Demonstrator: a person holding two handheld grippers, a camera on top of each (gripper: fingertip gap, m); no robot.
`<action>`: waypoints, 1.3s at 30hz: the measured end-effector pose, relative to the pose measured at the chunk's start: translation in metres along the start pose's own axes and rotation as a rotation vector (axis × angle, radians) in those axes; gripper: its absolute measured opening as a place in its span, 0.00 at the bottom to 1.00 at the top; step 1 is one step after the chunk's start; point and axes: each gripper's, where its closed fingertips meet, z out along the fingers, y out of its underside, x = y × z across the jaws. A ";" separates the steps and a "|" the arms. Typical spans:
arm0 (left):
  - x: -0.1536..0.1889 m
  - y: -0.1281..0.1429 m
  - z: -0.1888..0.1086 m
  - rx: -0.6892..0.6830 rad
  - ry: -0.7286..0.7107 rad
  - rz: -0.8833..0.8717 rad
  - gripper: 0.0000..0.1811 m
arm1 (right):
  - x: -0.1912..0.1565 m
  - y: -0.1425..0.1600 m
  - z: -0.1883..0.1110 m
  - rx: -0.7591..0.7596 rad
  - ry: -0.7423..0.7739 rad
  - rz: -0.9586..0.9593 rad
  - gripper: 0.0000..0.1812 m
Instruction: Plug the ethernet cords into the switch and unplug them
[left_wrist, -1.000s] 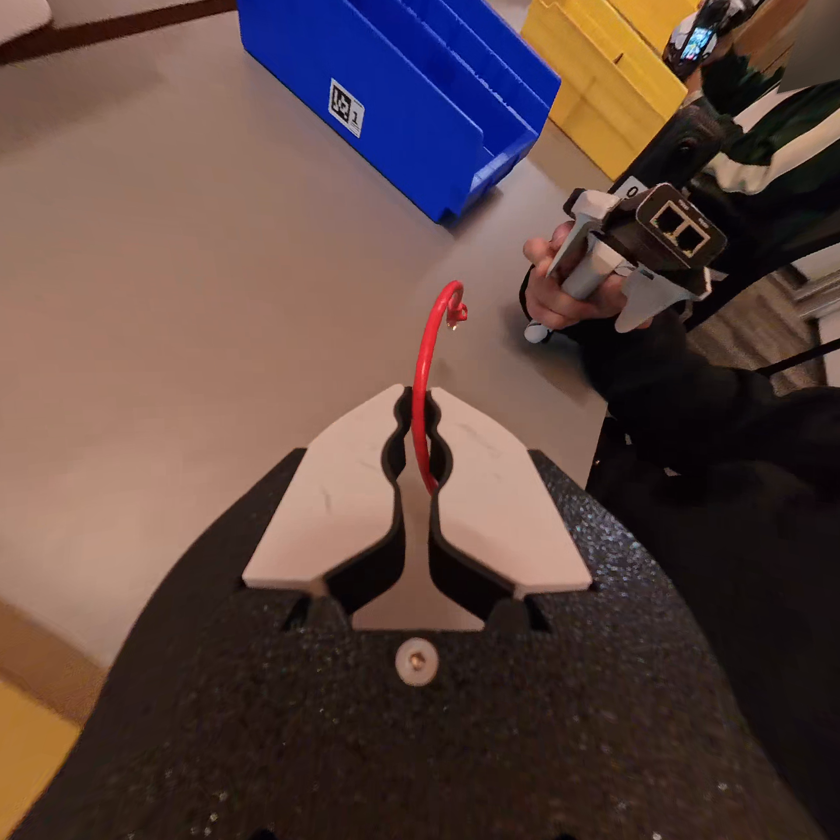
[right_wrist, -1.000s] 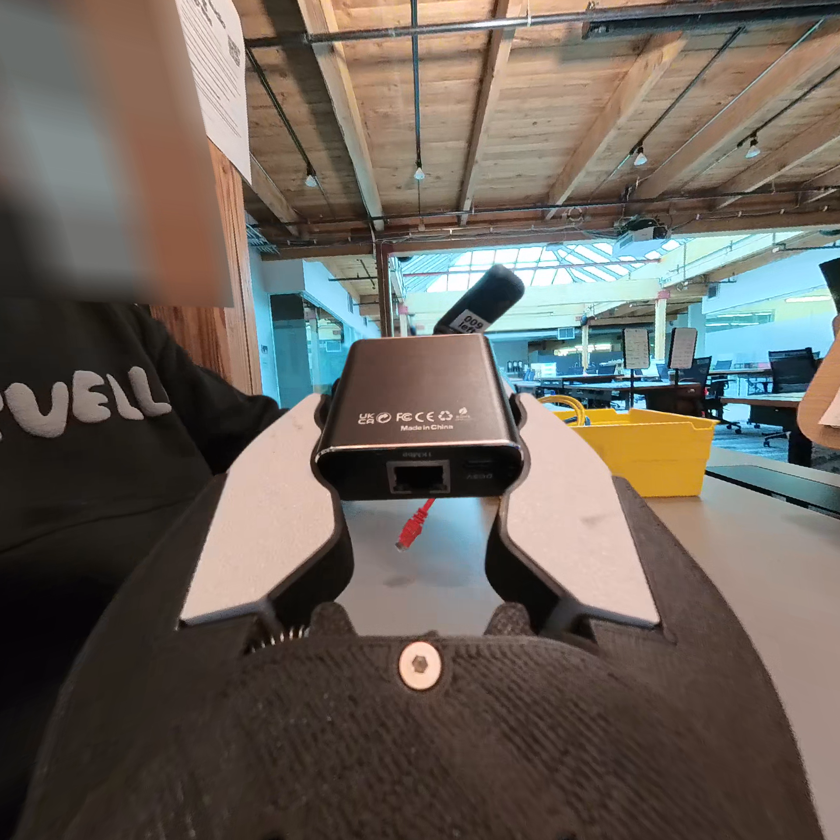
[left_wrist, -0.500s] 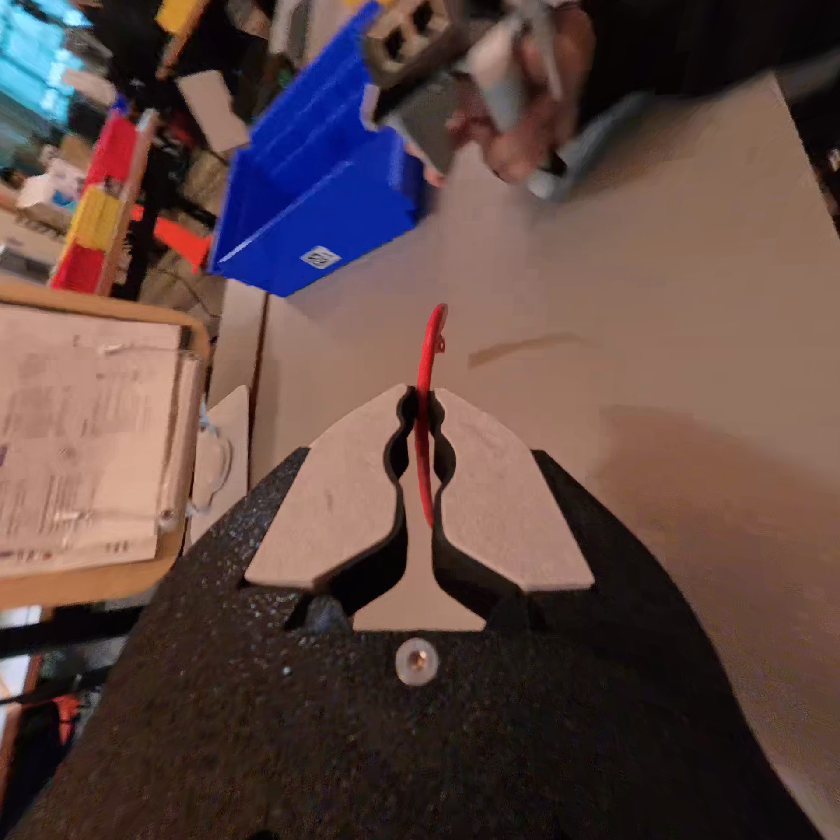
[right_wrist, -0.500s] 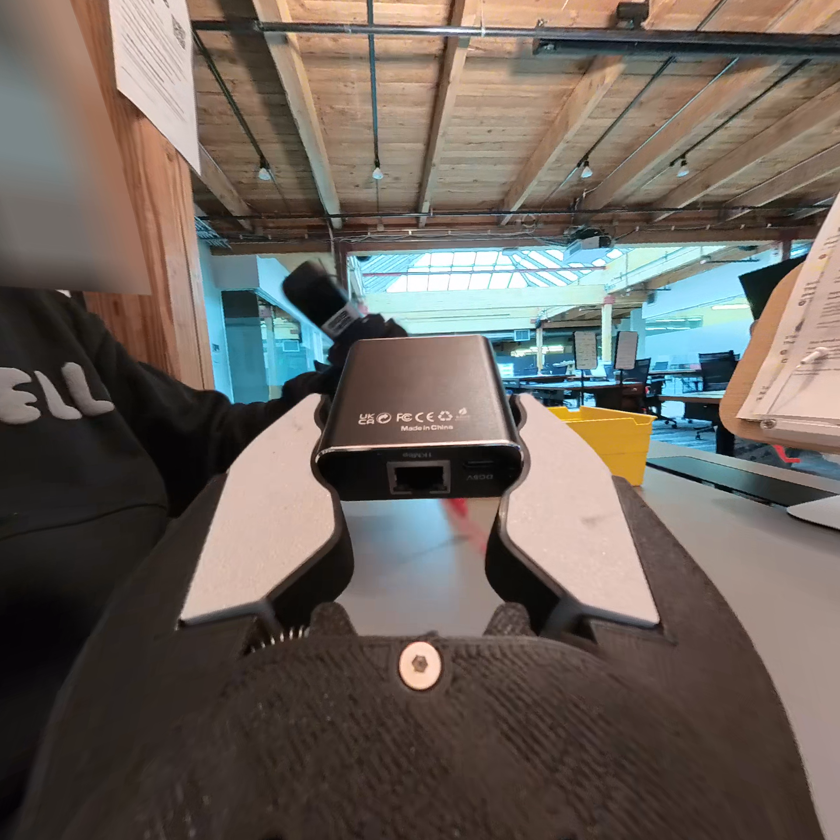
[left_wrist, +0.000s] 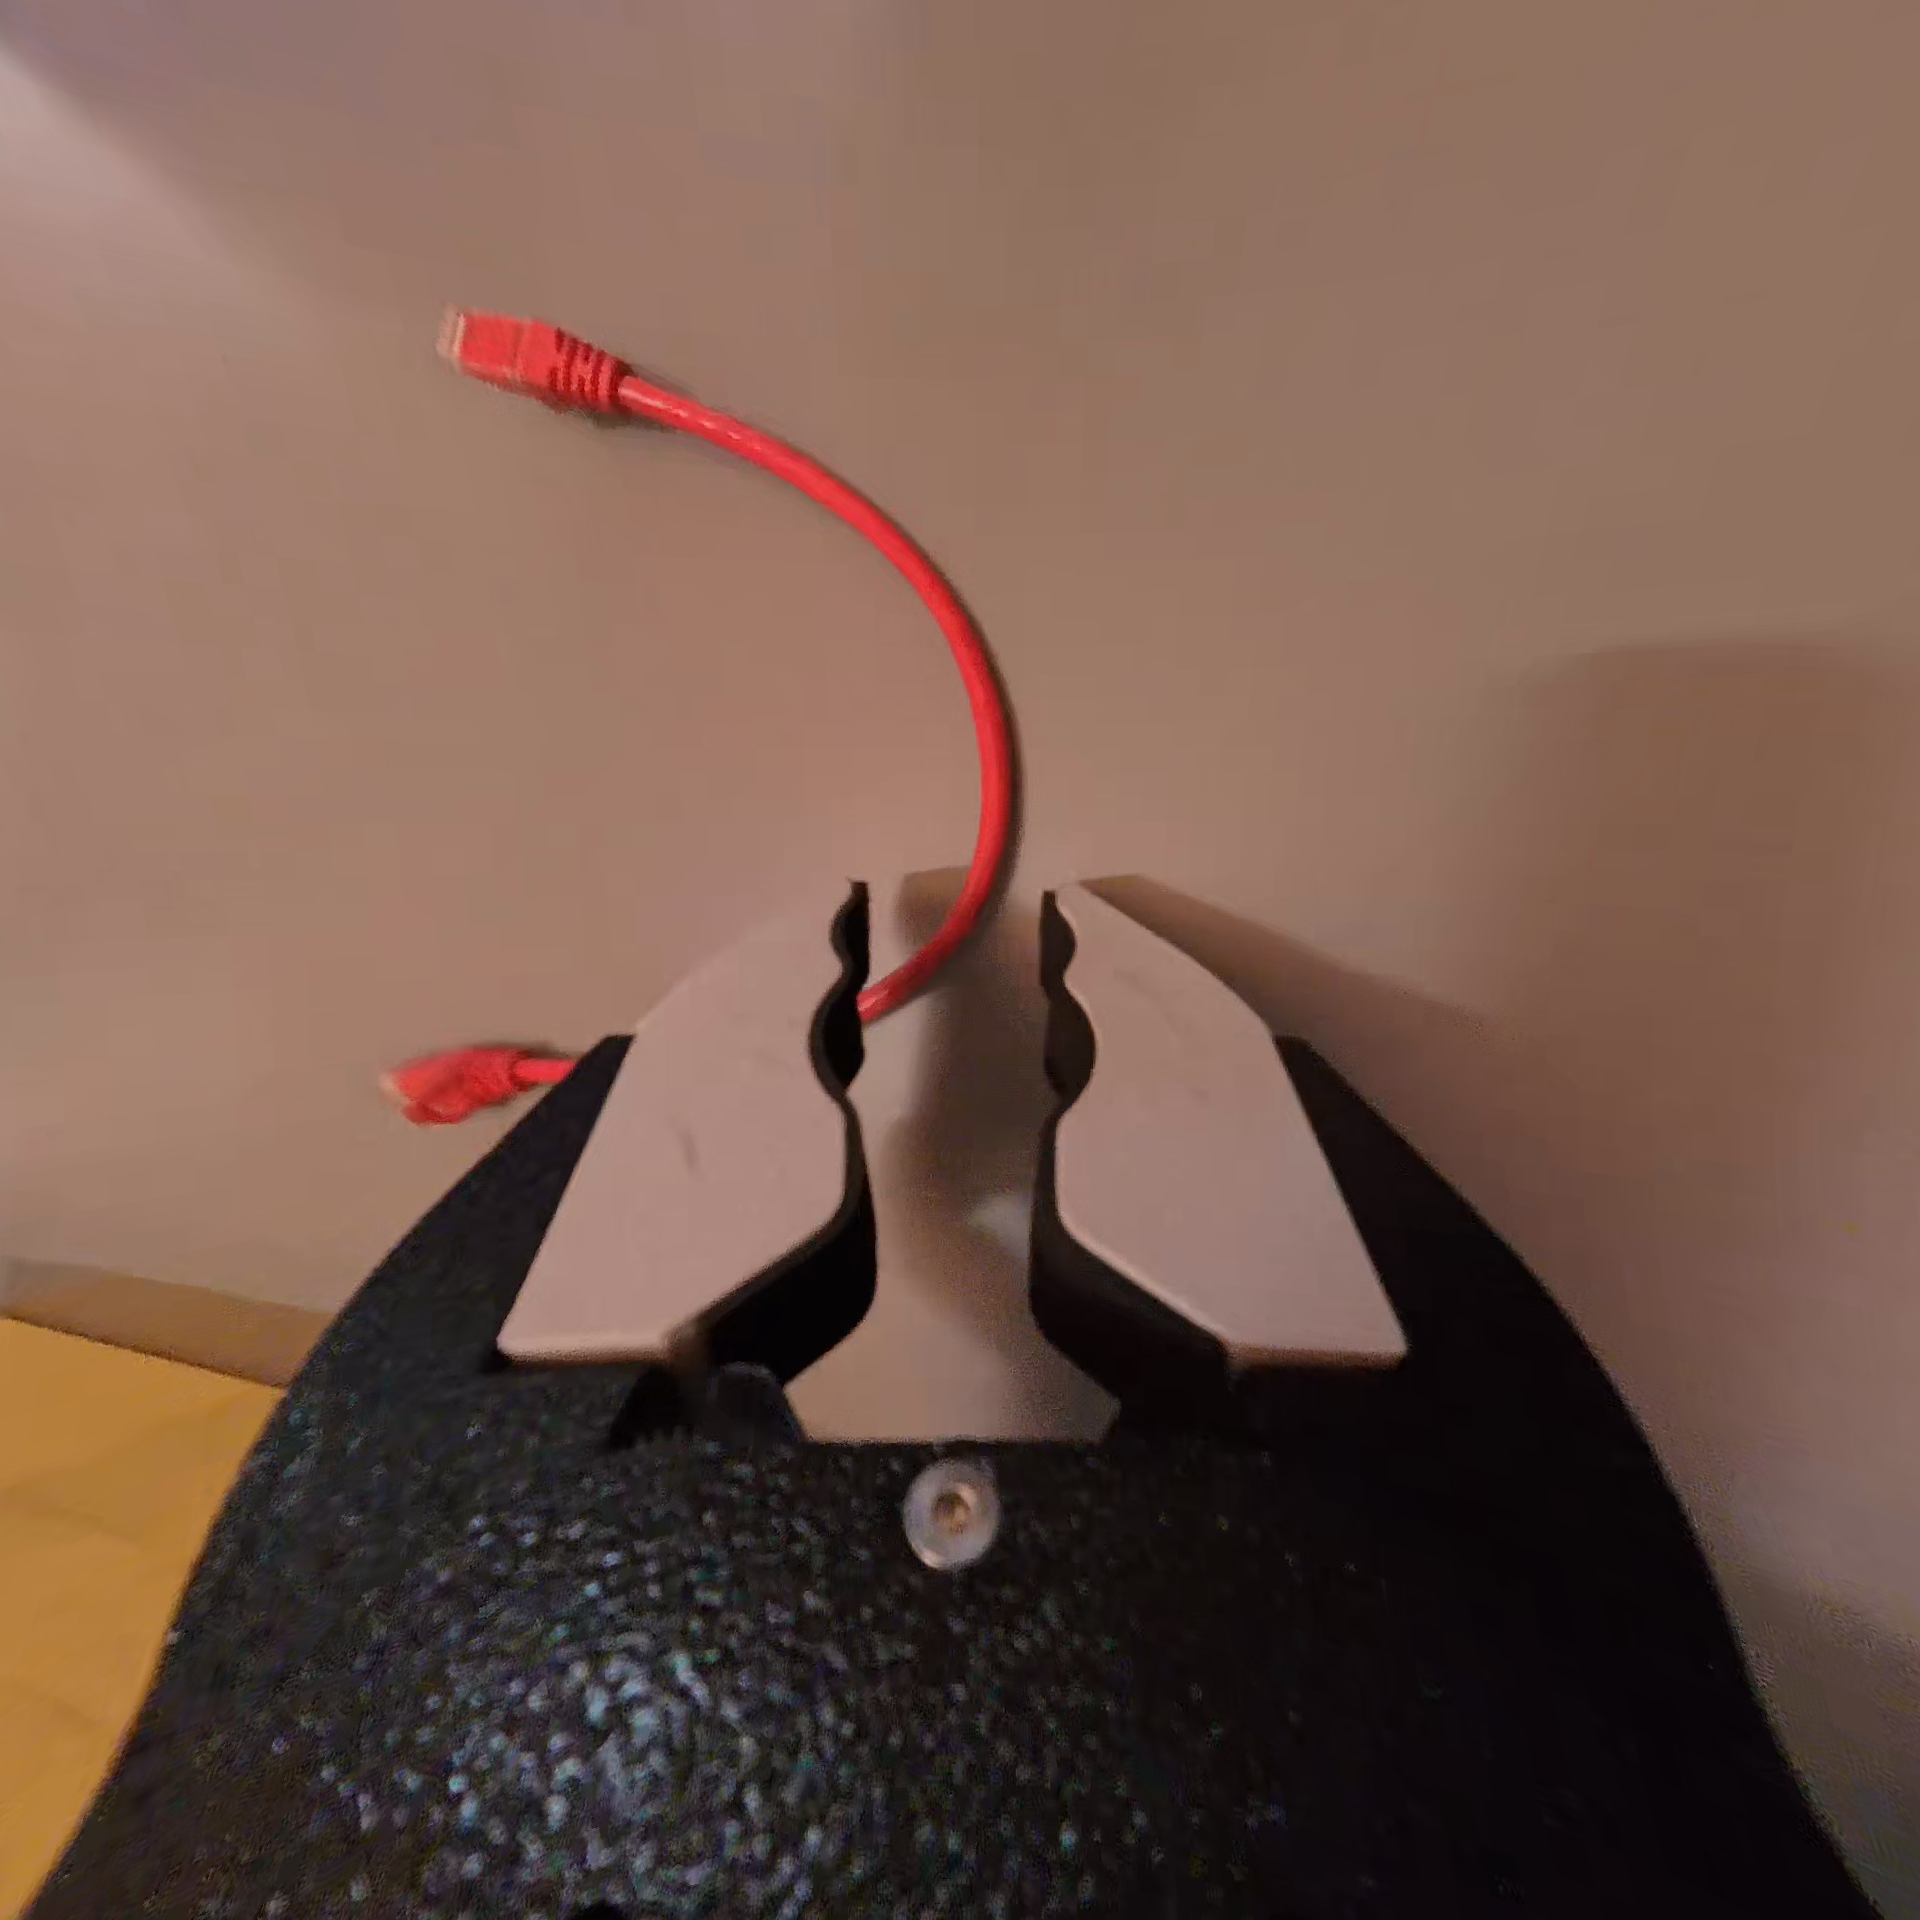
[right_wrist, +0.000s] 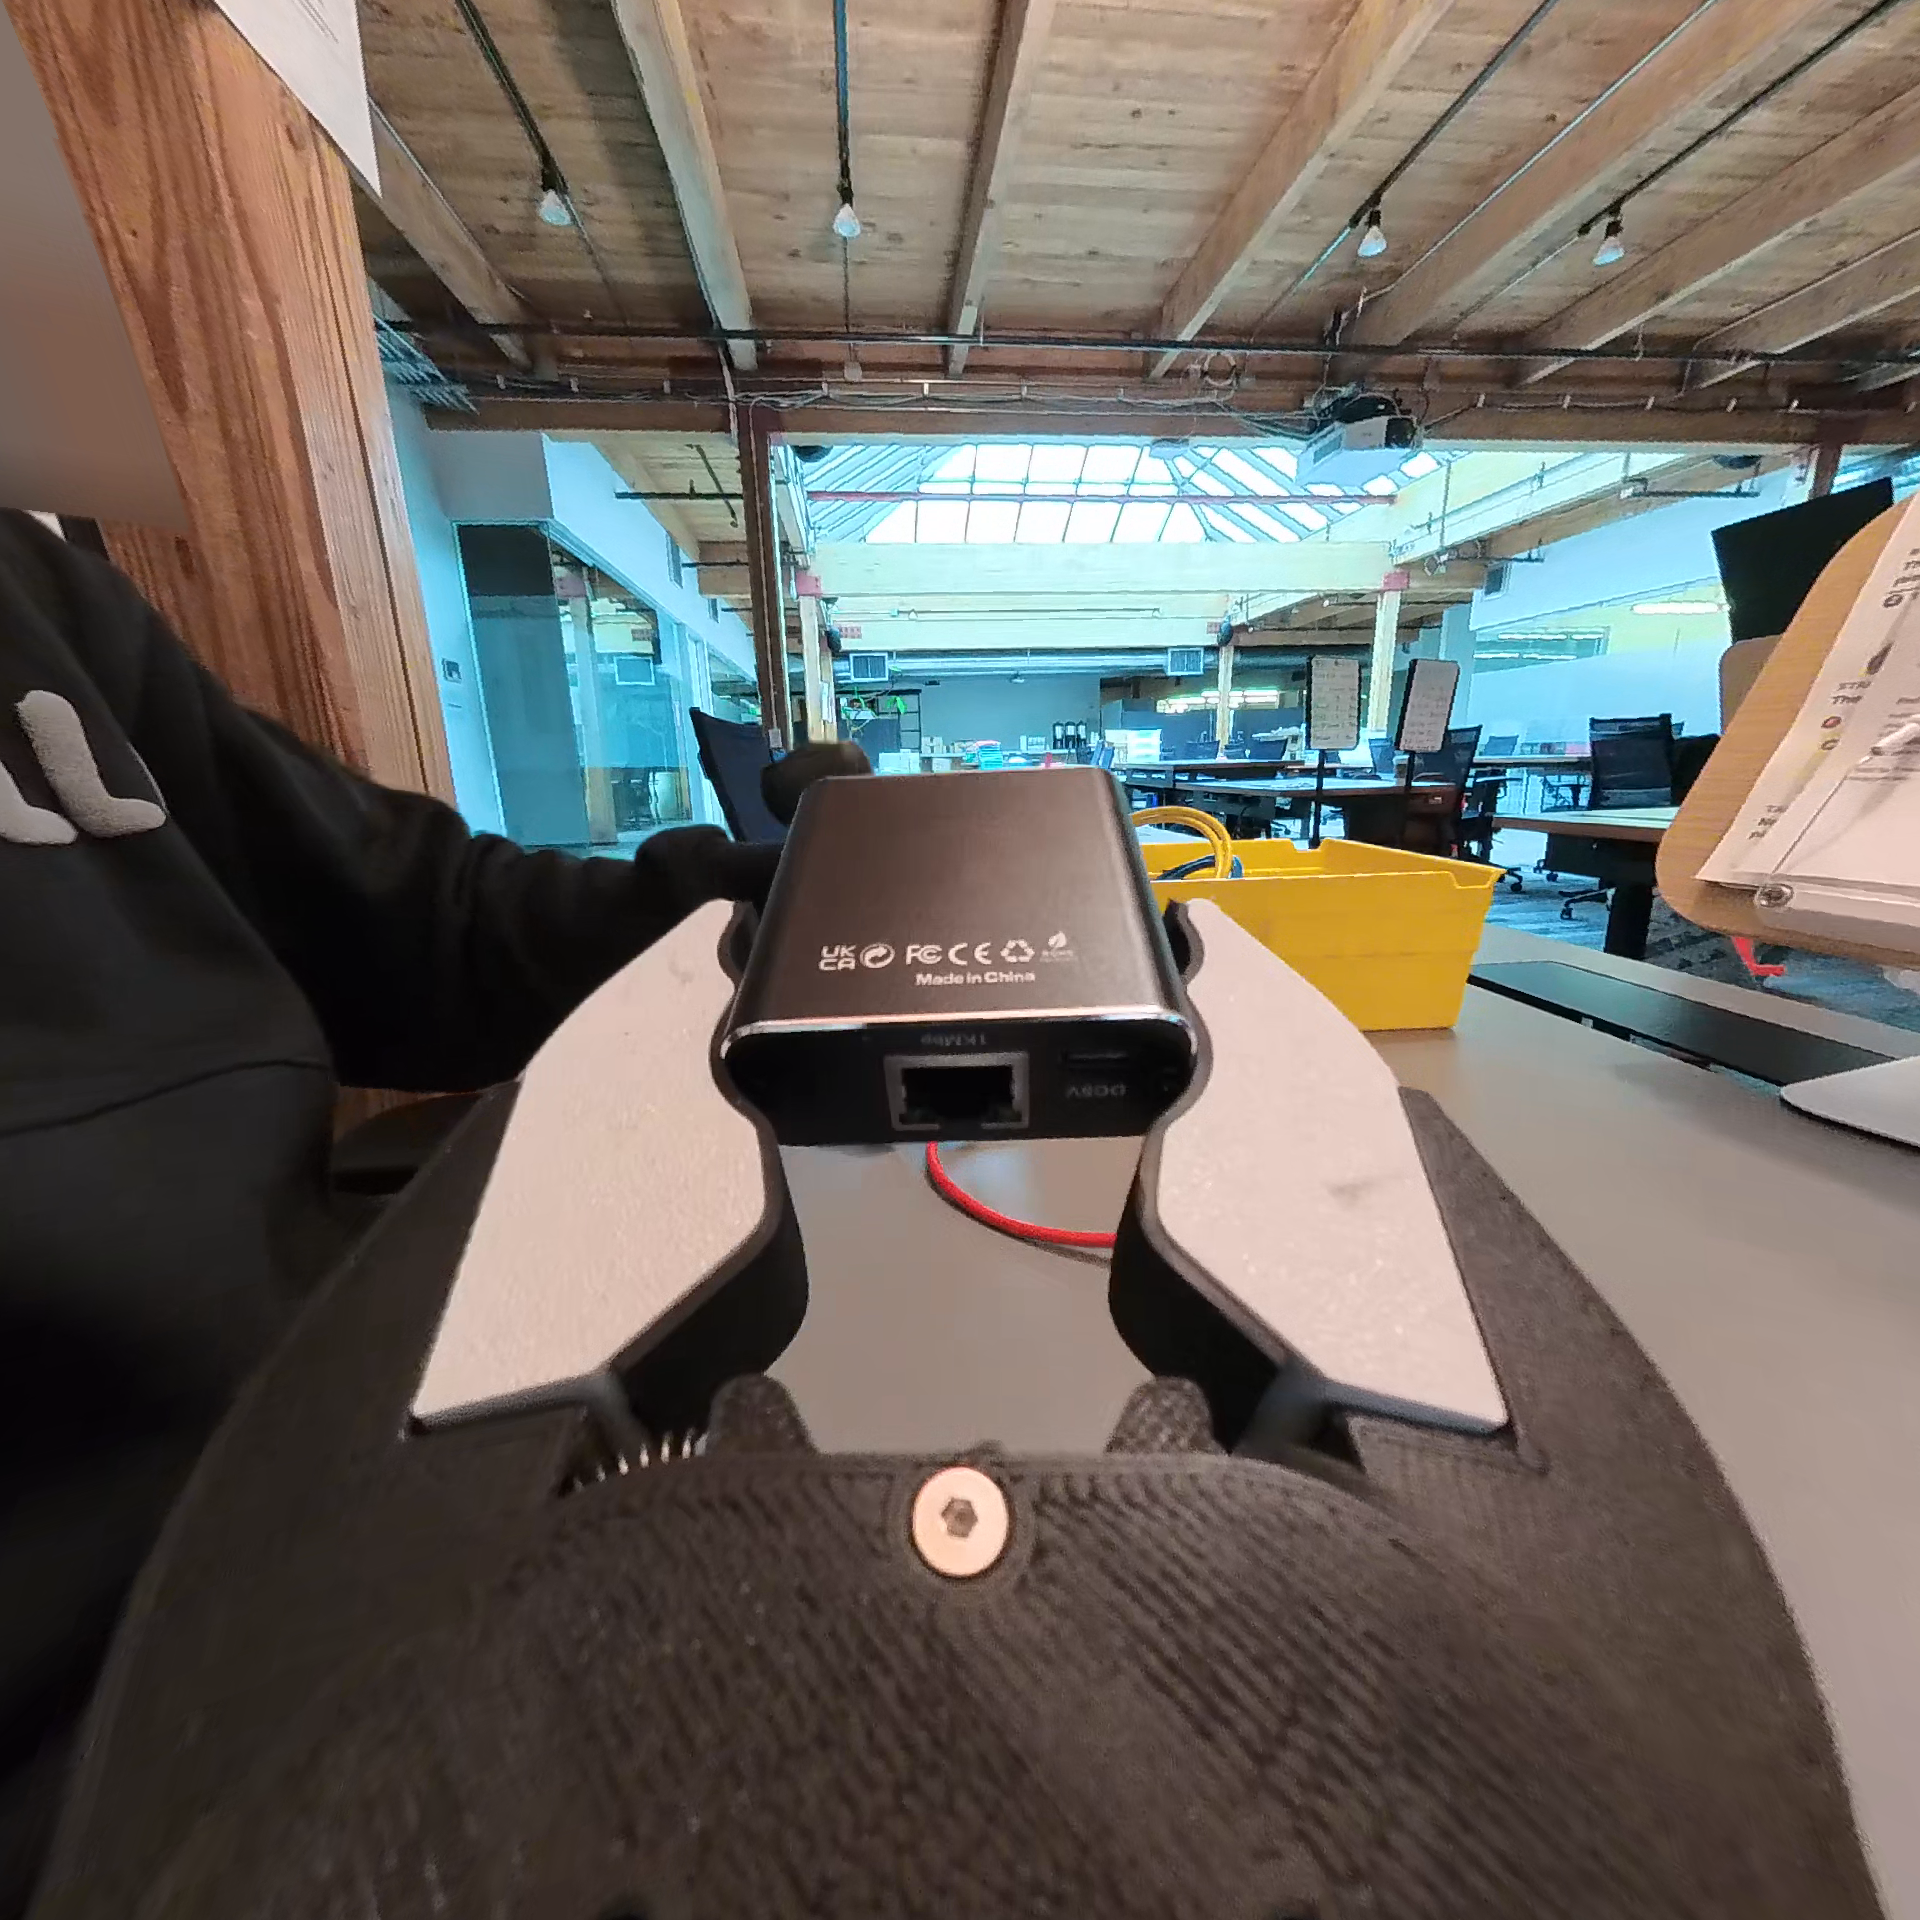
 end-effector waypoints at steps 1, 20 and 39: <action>0.003 -0.006 -0.001 0.010 0.015 -0.072 0.20 | 0.000 0.000 0.000 0.000 0.000 0.001 0.41; -0.057 -0.089 0.081 0.096 -0.231 -0.722 0.05 | -0.011 0.030 0.014 -0.178 -0.031 -0.064 0.41; 0.018 -0.142 -0.031 0.152 0.078 -0.197 0.05 | -0.052 0.072 0.031 -0.465 -0.234 -0.094 0.41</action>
